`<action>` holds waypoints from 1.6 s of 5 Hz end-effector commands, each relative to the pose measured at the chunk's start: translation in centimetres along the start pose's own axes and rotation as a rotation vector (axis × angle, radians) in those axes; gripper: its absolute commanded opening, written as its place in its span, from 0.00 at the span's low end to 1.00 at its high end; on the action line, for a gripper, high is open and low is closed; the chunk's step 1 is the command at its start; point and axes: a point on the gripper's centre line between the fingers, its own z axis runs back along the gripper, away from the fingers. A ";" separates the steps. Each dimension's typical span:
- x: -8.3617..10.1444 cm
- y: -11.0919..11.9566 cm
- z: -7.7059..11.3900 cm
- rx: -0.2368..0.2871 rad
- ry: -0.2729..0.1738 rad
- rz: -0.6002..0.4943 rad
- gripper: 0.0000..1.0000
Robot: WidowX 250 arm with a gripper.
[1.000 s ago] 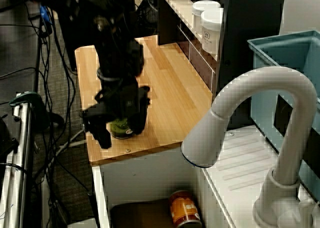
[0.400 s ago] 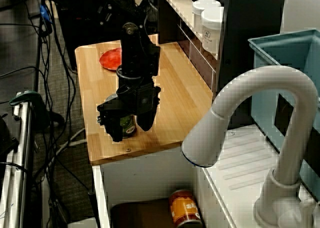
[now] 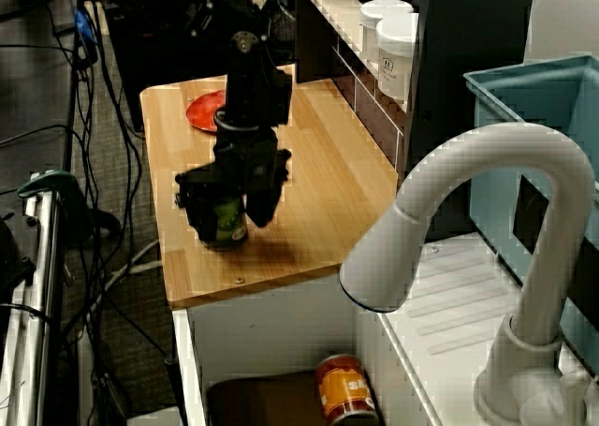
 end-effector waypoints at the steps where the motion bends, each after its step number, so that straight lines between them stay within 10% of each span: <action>1: -4.2 0.5 1.6 0.034 0.004 -0.132 1.00; 8: -13.7 5.3 -0.1 0.091 0.064 -0.032 1.00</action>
